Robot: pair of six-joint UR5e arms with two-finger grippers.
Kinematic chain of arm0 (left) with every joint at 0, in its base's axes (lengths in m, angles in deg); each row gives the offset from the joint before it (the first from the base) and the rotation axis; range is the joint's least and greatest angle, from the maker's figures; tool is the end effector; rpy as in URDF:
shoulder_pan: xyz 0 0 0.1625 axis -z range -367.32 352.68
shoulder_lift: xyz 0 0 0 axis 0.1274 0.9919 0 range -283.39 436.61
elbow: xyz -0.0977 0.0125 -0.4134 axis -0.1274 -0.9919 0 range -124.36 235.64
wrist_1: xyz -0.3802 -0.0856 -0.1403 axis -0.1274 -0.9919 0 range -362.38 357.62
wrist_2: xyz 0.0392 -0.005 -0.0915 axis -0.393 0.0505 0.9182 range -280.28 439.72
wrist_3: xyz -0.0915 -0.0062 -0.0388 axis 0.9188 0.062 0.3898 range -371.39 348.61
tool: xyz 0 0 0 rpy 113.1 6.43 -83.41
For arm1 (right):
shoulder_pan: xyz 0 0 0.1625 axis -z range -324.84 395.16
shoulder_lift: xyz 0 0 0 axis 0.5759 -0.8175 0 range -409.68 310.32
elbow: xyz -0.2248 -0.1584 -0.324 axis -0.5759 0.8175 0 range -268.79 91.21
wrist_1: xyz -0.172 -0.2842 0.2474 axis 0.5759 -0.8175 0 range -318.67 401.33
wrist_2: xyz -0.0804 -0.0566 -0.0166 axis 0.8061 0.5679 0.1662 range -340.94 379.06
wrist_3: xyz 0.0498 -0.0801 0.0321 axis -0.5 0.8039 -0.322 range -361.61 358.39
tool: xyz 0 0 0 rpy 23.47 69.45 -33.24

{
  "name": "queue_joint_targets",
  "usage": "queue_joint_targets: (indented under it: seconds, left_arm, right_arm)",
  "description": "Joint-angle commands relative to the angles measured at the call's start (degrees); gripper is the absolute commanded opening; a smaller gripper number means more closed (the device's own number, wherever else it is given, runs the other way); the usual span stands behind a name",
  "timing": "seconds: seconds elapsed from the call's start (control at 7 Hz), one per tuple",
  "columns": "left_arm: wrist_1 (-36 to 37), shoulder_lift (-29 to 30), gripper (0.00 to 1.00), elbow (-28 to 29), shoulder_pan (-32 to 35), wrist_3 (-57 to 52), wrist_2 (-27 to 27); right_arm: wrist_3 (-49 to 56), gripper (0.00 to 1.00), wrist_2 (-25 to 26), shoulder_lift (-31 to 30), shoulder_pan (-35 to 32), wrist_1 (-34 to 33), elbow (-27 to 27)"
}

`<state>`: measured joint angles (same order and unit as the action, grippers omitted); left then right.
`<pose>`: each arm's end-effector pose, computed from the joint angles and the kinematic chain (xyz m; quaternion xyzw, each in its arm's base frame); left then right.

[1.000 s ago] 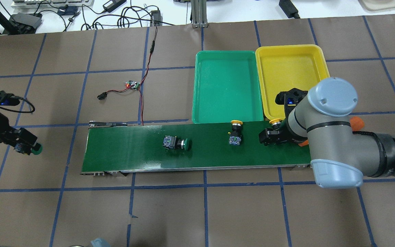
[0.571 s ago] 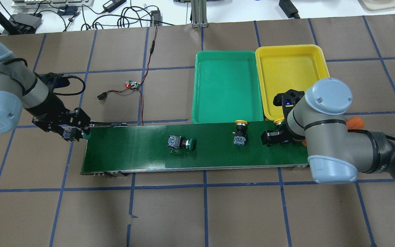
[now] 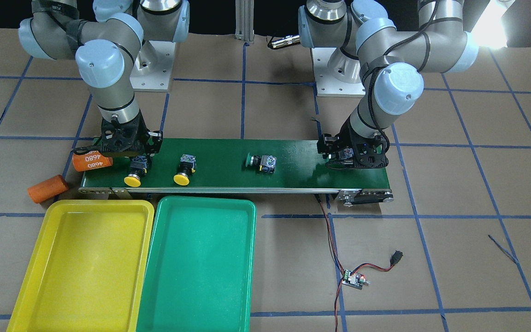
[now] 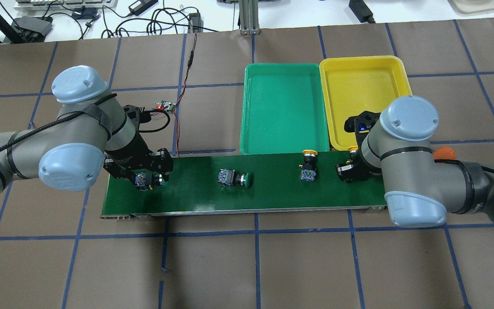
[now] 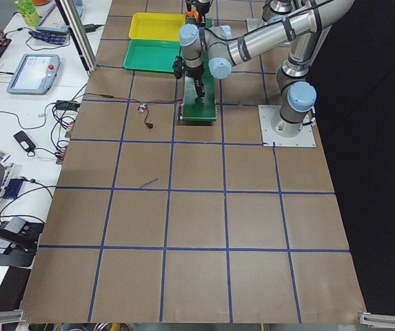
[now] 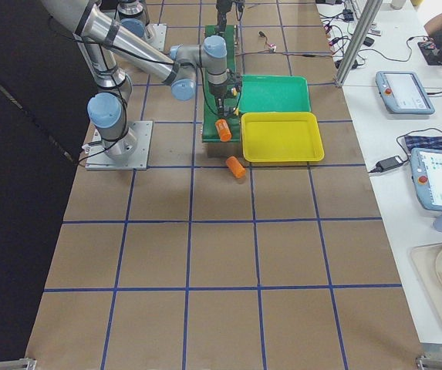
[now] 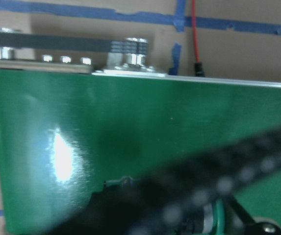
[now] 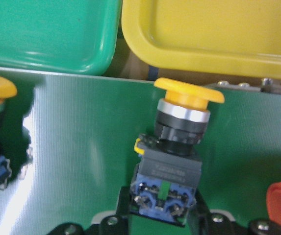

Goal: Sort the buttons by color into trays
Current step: 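Carry a yellow-capped button into the yellow tray with the right gripper while the left withdraws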

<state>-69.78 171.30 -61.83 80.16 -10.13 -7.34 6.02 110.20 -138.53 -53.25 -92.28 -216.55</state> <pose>-0.1186 -0.4542 0.2627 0.0350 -0.9956 -0.0831 0.0265 0.1196 -0.4247 0.2499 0.0523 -0.9977 0.0400 0.0132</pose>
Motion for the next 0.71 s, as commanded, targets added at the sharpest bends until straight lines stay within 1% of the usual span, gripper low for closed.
queue_joint_targets:
  seconds: [0.0,0.14,0.29,0.43,0.57]
  left_arm:
    - [2.1,0.9,0.78,-1.0,0.6,0.2,0.0]
    - [3.7,0.9,1.00,-0.3,0.6,-0.2,0.0]
    - [4.7,0.4,1.00,1.1,0.2,-0.8,0.0]
    - [3.8,-0.2,1.00,3.1,-0.1,-1.1,0.0]
    - [2.8,-1.1,1.00,4.9,-0.1,-1.4,0.0]
  right_arm:
    - [0.0,0.10,1.5,2.5,0.0,3.7,8.9]
    - [0.4,0.14,1.8,8.2,0.0,4.4,14.8]
    - [0.4,0.17,1.8,13.6,0.0,4.6,20.1]
    - [1.2,0.32,1.7,14.9,0.2,5.3,22.3]
    - [1.3,0.99,1.6,15.0,0.2,6.3,22.3]
